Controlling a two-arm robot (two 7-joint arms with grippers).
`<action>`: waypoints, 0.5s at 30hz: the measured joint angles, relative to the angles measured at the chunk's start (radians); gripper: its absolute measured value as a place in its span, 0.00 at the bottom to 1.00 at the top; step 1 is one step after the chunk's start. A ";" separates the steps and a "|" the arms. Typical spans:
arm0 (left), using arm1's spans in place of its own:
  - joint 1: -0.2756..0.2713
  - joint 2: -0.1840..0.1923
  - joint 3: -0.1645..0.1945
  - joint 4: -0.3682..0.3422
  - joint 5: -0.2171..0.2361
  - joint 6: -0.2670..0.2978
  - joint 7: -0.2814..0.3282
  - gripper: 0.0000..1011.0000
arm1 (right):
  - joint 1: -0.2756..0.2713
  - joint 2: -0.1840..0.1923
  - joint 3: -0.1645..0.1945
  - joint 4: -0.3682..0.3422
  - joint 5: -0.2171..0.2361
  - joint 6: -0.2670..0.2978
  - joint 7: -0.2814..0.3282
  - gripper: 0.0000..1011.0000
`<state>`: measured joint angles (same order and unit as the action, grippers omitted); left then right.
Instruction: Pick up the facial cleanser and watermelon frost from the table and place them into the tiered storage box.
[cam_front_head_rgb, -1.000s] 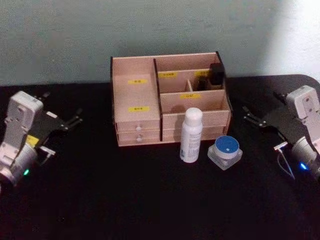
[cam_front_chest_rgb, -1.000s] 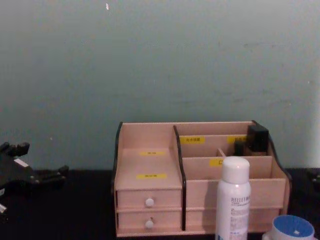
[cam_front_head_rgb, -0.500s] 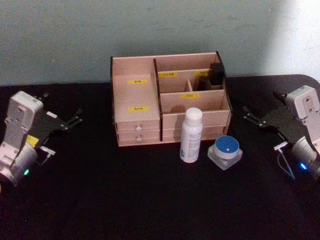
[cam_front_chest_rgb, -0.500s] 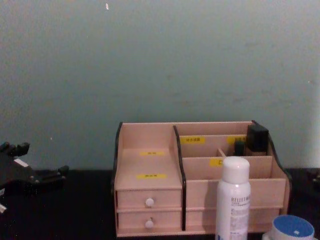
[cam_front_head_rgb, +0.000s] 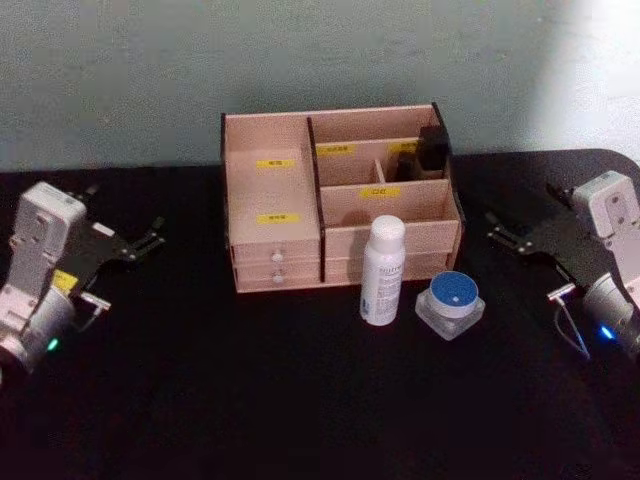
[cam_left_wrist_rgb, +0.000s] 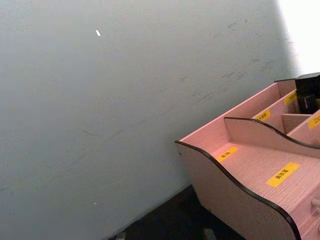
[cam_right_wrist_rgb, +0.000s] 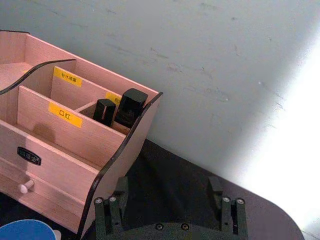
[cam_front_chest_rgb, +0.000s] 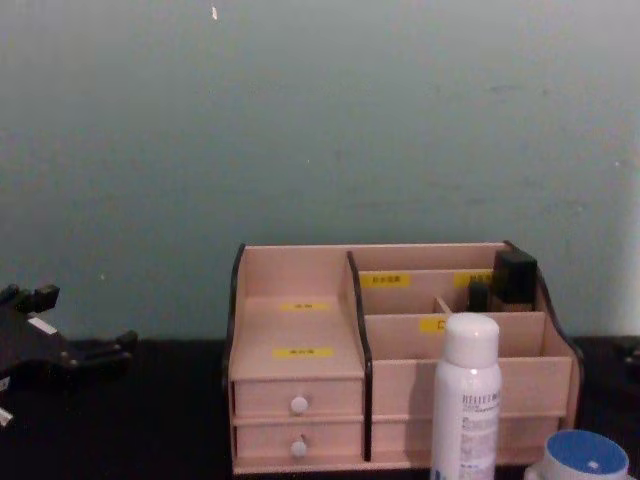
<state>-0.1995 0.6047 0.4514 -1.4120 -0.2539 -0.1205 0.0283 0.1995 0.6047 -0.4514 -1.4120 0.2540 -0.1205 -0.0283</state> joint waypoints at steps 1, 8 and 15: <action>0.000 0.000 0.000 0.000 0.000 0.000 0.000 0.99 | 0.000 0.000 0.000 0.000 0.000 0.000 0.000 0.99; 0.000 0.000 0.000 0.000 0.000 0.000 0.000 0.99 | 0.000 0.000 0.000 0.000 0.000 0.000 0.000 0.99; 0.000 0.000 0.000 0.000 0.000 0.000 0.000 0.99 | -0.006 -0.004 0.015 -0.005 -0.001 -0.002 0.006 0.99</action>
<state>-0.1995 0.6047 0.4514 -1.4120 -0.2539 -0.1205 0.0283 0.1939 0.6011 -0.4362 -1.4165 0.2527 -0.1225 -0.0225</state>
